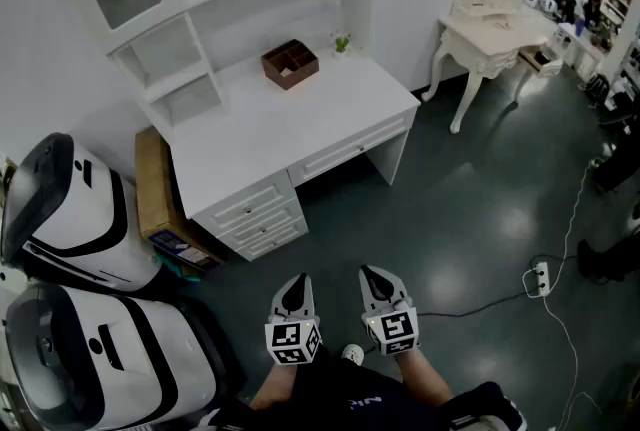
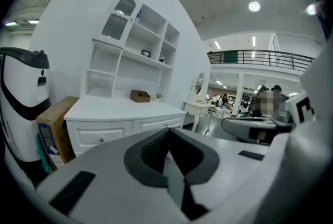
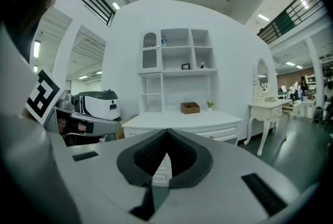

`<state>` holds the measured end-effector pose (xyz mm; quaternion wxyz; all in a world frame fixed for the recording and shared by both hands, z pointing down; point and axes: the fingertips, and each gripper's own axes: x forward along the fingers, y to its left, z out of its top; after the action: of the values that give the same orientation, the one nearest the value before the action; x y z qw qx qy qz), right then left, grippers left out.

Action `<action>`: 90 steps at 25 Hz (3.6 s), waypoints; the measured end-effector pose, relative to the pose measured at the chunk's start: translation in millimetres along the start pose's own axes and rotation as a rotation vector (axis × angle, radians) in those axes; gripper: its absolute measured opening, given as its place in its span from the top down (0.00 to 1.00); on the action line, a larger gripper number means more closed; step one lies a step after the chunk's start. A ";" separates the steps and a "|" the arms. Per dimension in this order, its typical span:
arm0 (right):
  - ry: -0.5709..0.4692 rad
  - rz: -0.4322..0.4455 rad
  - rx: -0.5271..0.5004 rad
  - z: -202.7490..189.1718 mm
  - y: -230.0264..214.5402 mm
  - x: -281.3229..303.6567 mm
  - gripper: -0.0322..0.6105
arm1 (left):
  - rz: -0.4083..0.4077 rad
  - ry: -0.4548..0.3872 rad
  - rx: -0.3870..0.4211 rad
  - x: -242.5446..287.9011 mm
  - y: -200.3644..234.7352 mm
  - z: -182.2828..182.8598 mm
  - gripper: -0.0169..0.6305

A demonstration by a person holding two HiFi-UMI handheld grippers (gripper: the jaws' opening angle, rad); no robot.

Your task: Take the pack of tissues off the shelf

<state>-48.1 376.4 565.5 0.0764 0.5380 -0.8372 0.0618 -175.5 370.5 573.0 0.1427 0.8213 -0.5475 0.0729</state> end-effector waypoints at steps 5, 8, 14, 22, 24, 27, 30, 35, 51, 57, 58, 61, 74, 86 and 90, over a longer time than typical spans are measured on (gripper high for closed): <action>0.006 -0.015 -0.019 1.6 0.5 -8.5 0.94 | -0.024 -0.007 0.014 -8.5 -3.9 0.6 0.97; 0.002 0.007 -0.033 3.3 12.4 -6.8 0.94 | -0.031 -0.016 0.024 -10.9 0.6 3.8 0.97; 0.014 0.055 0.033 -3.2 26.4 -2.2 0.57 | -0.119 -0.016 -0.002 -12.8 -1.5 4.1 0.93; 0.028 0.074 0.018 2.4 31.3 3.2 0.25 | -0.242 0.005 0.049 -6.4 -11.1 2.3 0.36; 0.026 0.060 0.012 4.0 31.1 6.2 0.25 | -0.251 -0.003 0.056 -3.7 -9.1 5.0 0.36; 0.026 0.045 0.019 5.4 33.3 10.9 0.25 | -0.259 -0.013 0.054 -0.4 -2.6 9.5 0.36; 0.027 0.024 0.020 6.8 33.7 18.0 0.25 | -0.270 -0.012 0.060 5.4 5.6 12.2 0.36; 0.014 -0.034 0.006 13.7 28.4 31.2 0.25 | -0.292 -0.017 0.065 19.3 22.5 18.0 0.36; 0.017 -0.123 0.035 10.0 48.5 59.8 0.26 | -0.371 0.001 0.044 33.4 66.4 20.5 0.36; 0.036 -0.119 0.040 3.4 39.9 66.0 0.26 | -0.362 0.031 0.046 43.4 67.3 12.3 0.36; 0.037 -0.114 0.036 3.6 36.5 69.7 0.26 | -0.359 0.029 0.046 47.5 66.9 13.1 0.36; 0.034 -0.090 0.012 7.5 24.2 84.4 0.26 | -0.341 0.013 0.042 63.0 66.4 19.3 0.36; 0.032 0.039 -0.043 29.9 -74.0 174.2 0.27 | -0.217 -0.035 0.009 174.0 57.3 59.8 0.36; 0.038 0.117 -0.062 42.3 -185.9 232.1 0.28 | -0.113 -0.040 -0.006 274.1 17.6 81.1 0.36; 0.045 0.120 -0.049 38.5 -213.6 237.9 0.28 | -0.095 -0.036 -0.013 294.0 5.9 83.0 0.36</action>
<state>46.5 68.9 578.5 0.1043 0.4834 -0.8673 0.0578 -69.4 84.0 576.4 0.1416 0.8466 -0.5109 0.0478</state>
